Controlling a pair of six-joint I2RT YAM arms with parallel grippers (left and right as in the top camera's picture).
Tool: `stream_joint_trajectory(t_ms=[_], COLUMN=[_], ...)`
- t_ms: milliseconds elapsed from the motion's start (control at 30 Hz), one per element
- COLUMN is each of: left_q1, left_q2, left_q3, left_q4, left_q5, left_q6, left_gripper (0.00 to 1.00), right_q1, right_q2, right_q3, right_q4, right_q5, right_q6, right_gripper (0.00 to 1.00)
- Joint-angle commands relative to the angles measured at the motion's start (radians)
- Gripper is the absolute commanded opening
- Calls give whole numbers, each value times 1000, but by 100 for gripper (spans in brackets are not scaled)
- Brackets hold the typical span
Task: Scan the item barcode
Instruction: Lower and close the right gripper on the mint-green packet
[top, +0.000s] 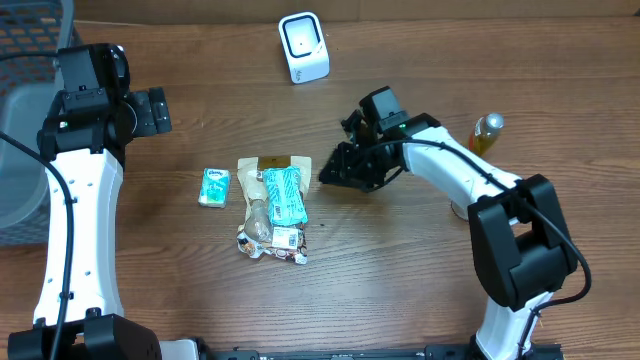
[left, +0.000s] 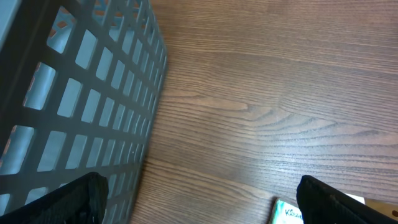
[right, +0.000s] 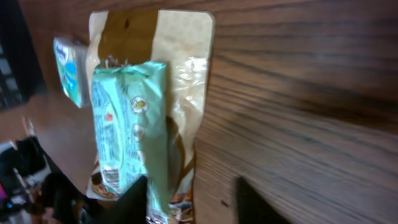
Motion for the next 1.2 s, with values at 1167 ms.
stream_joint_trajectory(t_ms=[1167], left_q1=[-7], left_q2=[-13], left_q3=[15], left_q4=[1], left_q5=[2], left_q6=[-10], left_gripper=[100], right_q1=[233], right_q2=[106], right_q3=[-1], right_q4=[186], right_q5=[151], right_q6=[22], right_gripper=[39])
